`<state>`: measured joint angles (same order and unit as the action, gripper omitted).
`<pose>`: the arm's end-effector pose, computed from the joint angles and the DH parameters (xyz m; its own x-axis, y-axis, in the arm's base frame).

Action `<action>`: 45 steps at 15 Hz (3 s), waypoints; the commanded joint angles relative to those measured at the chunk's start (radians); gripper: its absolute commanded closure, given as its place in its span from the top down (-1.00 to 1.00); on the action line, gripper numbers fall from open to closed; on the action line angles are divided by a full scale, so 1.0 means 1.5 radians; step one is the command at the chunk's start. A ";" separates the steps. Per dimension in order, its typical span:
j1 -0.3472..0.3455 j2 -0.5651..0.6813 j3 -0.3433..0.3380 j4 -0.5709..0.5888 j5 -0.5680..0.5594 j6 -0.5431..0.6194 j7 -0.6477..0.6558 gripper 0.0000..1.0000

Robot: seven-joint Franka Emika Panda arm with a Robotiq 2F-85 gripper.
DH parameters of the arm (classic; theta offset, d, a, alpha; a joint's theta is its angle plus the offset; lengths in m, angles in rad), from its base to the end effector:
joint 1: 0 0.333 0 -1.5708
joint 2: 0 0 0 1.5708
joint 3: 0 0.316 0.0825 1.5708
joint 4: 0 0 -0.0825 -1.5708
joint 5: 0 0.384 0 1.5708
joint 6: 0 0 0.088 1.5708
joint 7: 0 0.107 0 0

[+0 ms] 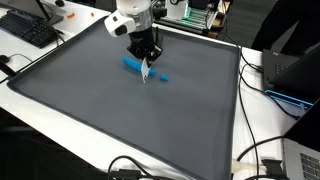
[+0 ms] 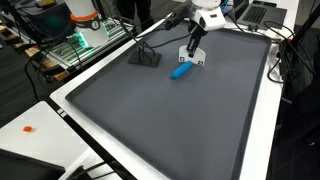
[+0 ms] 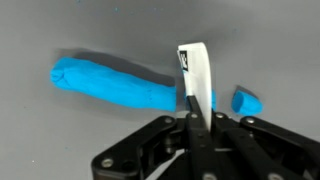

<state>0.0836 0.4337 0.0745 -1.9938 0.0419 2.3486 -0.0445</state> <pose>0.5935 0.0941 0.2360 0.9829 0.1675 -0.0764 0.1629 -0.9847 -0.0622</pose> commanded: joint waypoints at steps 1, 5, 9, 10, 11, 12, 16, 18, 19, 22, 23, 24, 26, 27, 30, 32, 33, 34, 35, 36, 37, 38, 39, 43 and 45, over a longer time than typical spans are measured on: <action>-0.011 0.005 0.021 -0.006 0.031 -0.007 -0.025 -0.98; -0.007 -0.006 0.021 -0.002 0.030 -0.021 -0.018 -0.98; -0.003 -0.021 0.013 0.000 0.011 -0.029 -0.008 -0.98; -0.003 -0.028 0.011 -0.001 0.009 -0.030 -0.007 -0.98; -0.003 -0.036 0.009 -0.003 0.005 -0.031 -0.006 -0.98; -0.003 -0.042 0.006 -0.003 0.001 -0.032 -0.002 -0.98; -0.009 -0.061 -0.007 -0.008 -0.010 -0.022 -0.006 -0.98; -0.011 -0.061 -0.014 -0.010 -0.012 -0.019 -0.001 -0.98; -0.013 -0.059 -0.016 -0.011 -0.011 -0.017 -0.002 -0.98; -0.017 -0.052 -0.025 -0.015 -0.014 -0.012 0.002 -0.98; -0.017 -0.050 -0.027 -0.016 -0.016 -0.011 0.004 -0.98; -0.019 -0.047 -0.029 -0.017 -0.017 -0.011 0.004 -0.98; -0.021 -0.041 -0.029 -0.017 -0.014 -0.012 0.003 -0.98; -0.022 -0.038 -0.029 -0.017 -0.013 -0.012 0.002 -0.98; -0.023 -0.023 -0.027 -0.017 -0.007 -0.011 -0.004 -0.98; -0.023 -0.017 -0.026 -0.017 -0.007 -0.011 -0.005 -0.98; -0.023 -0.013 -0.026 -0.017 -0.008 -0.011 -0.005 -0.98; -0.022 -0.011 -0.026 -0.018 -0.009 -0.010 -0.005 -0.98; -0.022 -0.008 -0.025 -0.018 -0.008 -0.009 -0.005 -0.98; -0.022 -0.006 -0.025 -0.019 -0.008 -0.009 -0.006 -0.98; -0.022 -0.004 -0.025 -0.019 -0.007 -0.009 -0.006 -0.98; -0.022 -0.002 -0.024 -0.019 -0.007 -0.009 -0.006 -0.98; -0.022 0.001 -0.024 -0.019 -0.007 -0.009 -0.006 -0.98; -0.025 0.008 -0.017 -0.018 0.005 -0.011 -0.013 -0.98; -0.032 0.012 -0.006 -0.017 0.027 -0.014 -0.028 -0.98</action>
<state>0.0567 0.4244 0.0340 -2.0034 0.0400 2.3250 -0.0599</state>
